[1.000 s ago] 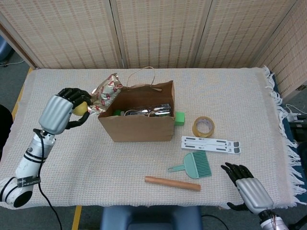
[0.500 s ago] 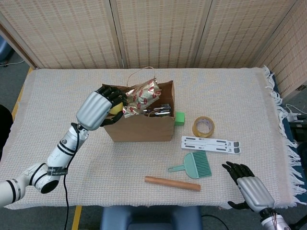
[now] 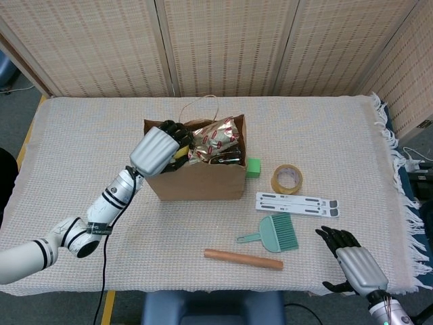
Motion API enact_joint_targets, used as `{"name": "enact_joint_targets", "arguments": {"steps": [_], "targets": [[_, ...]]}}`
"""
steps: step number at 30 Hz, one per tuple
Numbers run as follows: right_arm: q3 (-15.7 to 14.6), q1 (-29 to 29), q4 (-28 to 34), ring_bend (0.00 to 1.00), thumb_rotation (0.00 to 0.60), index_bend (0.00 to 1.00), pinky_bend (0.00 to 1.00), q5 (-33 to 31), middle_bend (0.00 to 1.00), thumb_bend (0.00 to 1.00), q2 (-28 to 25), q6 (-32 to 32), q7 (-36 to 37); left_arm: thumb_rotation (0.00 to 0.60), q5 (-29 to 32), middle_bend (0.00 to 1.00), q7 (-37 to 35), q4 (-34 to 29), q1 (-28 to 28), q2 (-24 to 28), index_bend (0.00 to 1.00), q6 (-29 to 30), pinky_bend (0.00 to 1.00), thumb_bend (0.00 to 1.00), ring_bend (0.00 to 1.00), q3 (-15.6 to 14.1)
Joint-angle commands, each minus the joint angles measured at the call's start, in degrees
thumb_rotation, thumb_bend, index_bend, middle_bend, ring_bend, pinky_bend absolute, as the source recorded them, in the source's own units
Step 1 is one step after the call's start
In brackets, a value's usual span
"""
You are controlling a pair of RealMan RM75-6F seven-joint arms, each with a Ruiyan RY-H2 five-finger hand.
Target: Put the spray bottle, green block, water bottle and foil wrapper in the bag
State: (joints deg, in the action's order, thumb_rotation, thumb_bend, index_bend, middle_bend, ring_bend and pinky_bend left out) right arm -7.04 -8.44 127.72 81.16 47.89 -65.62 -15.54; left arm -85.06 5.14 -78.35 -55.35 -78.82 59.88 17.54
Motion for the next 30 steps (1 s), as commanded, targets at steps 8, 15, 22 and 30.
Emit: {"name": "enact_joint_targets", "arguments": {"steps": [8,15,22,30], "targets": [[0.0,-0.3,-0.1,0.0,0.6,0.0,0.0,-0.5,0.0,0.06,0.1,0.3,-0.2,0.6,3.1,0.1,2.7,-0.5,-0.3,0.1,0.12,-2.8,0.34,0.39,0.09,-1.4],[-0.2,-0.2,0.2,0.0,0.6,0.0,0.0,-0.1,0.0,0.06,0.1,0.0,-0.4,0.6,5.3,0.0,4.5,-3.1,0.0,0.7,0.01,-1.5,0.19,0.38,0.0,-0.4],[-0.3,0.1,0.2,0.0,0.6,0.0,0.0,0.7,0.0,0.06,0.0,-0.6,-0.1,0.6,6.3,0.0,5.2,-5.7,1.2,1.8,0.0,0.1,0.19,0.38,0.0,-0.4],[-0.7,0.5,-0.1,0.0,0.6,0.0,0.0,1.6,0.0,0.06,-0.3,-0.9,0.7,0.6,9.9,0.0,4.2,-12.9,6.7,5.5,0.03,8.5,0.19,0.43,0.0,2.2]]}}
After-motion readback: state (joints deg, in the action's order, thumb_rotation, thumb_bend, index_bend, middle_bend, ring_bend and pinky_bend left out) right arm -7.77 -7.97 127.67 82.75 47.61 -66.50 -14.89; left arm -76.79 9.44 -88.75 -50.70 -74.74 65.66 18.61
